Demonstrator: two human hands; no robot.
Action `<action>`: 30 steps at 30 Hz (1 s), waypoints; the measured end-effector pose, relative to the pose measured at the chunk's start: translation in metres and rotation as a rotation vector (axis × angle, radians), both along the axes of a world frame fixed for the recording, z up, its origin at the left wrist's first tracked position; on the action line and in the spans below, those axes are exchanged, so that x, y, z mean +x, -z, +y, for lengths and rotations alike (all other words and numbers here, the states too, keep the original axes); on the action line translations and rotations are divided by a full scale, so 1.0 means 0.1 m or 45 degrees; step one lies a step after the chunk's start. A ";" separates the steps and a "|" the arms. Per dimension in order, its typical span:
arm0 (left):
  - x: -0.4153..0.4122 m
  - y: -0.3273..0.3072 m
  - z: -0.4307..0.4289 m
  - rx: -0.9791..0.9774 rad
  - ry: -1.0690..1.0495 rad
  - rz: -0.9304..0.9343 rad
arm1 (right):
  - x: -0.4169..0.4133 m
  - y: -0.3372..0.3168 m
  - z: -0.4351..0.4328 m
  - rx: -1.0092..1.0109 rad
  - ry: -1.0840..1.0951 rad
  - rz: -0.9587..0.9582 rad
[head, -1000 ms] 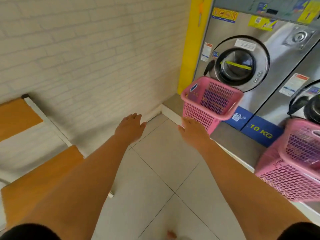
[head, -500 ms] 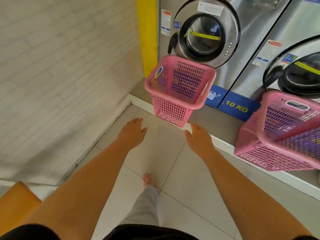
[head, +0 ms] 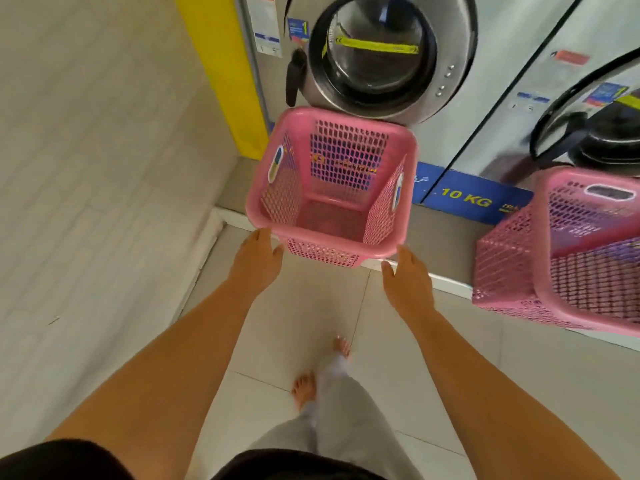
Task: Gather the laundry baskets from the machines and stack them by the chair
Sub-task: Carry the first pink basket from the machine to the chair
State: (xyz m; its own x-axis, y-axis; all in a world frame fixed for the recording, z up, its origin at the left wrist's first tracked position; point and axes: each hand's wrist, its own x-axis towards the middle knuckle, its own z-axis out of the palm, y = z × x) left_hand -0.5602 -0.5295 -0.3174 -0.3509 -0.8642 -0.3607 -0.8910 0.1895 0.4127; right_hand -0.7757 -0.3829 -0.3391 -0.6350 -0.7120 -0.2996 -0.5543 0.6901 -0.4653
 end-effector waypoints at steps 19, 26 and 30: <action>-0.93 0.98 -2.12 -0.041 -0.104 -0.143 | -1.40 0.99 -1.71 -0.069 0.310 -0.106; -1.07 1.26 -2.57 -0.075 -0.097 -0.142 | -1.56 1.34 -1.85 -0.208 0.222 -0.016; -1.07 1.30 -2.63 -0.146 0.027 -0.181 | -1.54 1.40 -1.83 -0.186 0.255 0.035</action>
State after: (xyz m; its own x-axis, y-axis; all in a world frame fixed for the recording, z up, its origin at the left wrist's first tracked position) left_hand -0.6677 -0.7924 -0.4477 -0.3219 -0.8954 -0.3075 -0.9340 0.2472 0.2579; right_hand -0.9297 -0.5663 -0.4792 -0.7742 -0.6059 -0.1832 -0.4273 0.7138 -0.5550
